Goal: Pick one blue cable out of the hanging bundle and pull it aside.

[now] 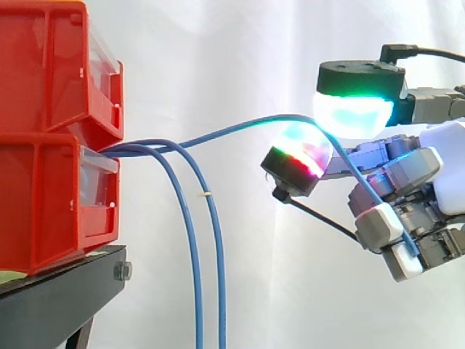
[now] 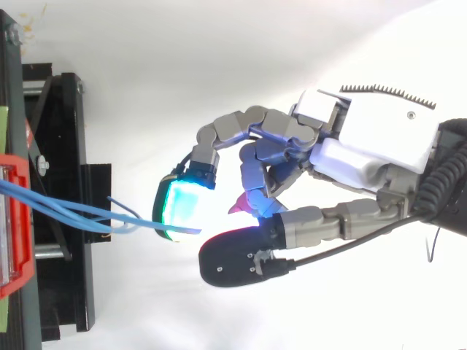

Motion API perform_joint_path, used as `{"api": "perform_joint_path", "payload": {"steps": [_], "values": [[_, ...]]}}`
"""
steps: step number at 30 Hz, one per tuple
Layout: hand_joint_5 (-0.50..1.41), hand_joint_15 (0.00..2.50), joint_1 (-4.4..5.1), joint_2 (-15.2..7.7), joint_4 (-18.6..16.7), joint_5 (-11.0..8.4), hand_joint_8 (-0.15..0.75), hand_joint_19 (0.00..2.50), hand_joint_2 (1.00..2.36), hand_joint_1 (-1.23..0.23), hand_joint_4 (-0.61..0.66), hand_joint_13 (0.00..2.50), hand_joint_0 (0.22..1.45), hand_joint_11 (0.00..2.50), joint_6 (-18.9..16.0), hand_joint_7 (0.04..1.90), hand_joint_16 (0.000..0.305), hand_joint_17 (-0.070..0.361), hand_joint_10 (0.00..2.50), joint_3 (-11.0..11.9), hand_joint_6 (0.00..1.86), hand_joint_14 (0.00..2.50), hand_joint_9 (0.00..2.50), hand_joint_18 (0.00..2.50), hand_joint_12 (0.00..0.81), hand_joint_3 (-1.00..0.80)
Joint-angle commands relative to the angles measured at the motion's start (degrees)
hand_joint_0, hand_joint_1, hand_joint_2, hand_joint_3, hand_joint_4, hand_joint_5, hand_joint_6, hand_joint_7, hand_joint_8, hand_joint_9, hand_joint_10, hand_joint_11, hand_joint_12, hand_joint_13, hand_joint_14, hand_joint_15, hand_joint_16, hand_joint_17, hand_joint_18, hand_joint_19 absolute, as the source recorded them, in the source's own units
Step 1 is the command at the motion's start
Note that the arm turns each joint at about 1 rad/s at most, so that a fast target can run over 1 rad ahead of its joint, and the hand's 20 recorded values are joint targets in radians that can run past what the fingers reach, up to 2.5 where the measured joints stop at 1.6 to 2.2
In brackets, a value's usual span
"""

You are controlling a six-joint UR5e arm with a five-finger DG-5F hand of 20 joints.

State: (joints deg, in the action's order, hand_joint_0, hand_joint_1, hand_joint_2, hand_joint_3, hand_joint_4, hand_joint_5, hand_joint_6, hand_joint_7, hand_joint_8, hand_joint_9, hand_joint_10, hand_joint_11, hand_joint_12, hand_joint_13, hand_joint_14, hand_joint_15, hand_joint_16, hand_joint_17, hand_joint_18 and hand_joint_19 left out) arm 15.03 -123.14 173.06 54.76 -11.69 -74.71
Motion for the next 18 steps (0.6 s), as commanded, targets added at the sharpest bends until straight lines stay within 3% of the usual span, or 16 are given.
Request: {"api": "perform_joint_path", "payload": {"steps": [1,2,3,5,7,11,16,18], "values": [[-0.07,0.85,0.00,0.00,-0.09,0.00,0.226,0.69,1.01,-0.83,-0.34,1.15,0.57,0.64,0.00,1.00,0.058,0.131,2.27,0.00,0.90,0.02,0.45,0.99,0.454,-0.03],[-0.07,0.85,0.00,0.00,-0.09,0.00,0.239,0.69,1.01,-0.83,-0.34,1.15,0.57,0.62,0.00,1.00,0.058,0.131,2.26,0.00,0.90,0.02,0.45,0.99,0.457,-0.03],[-0.07,0.83,0.00,0.00,-0.09,0.00,0.262,0.69,1.01,-0.83,-0.33,1.15,0.57,0.69,0.00,1.00,0.058,0.130,1.95,0.00,0.90,0.02,0.55,0.99,0.456,-0.03],[-0.07,0.79,0.00,0.00,-0.09,0.00,0.335,0.70,1.01,-0.82,-0.30,1.22,0.57,1.31,0.00,1.02,0.057,0.129,0.46,0.00,0.90,0.02,0.97,1.10,0.458,-0.03],[-0.07,0.77,0.00,0.00,-0.09,0.00,0.378,0.69,1.01,-0.82,-0.29,1.25,0.57,1.43,0.00,1.02,0.057,0.127,0.08,0.00,0.91,0.02,1.13,1.15,0.454,-0.03],[-0.07,0.72,0.00,0.00,-0.09,0.09,0.440,0.65,1.01,-0.79,-0.28,1.32,0.57,1.32,0.00,1.02,0.056,0.127,0.01,0.00,0.91,0.02,1.21,1.21,0.458,-0.03],[-0.06,0.69,0.00,0.00,-0.09,0.09,0.450,0.60,1.01,-0.77,-0.28,1.38,0.58,1.23,0.00,1.01,0.053,0.120,0.02,0.00,0.92,0.02,1.23,1.26,0.440,-0.02],[-0.06,0.67,0.00,0.00,-0.09,0.09,0.457,0.59,1.01,-0.77,-0.27,1.40,0.58,1.02,0.00,1.02,0.052,0.117,0.02,0.00,0.92,0.02,1.21,1.28,0.432,-0.02]]}}
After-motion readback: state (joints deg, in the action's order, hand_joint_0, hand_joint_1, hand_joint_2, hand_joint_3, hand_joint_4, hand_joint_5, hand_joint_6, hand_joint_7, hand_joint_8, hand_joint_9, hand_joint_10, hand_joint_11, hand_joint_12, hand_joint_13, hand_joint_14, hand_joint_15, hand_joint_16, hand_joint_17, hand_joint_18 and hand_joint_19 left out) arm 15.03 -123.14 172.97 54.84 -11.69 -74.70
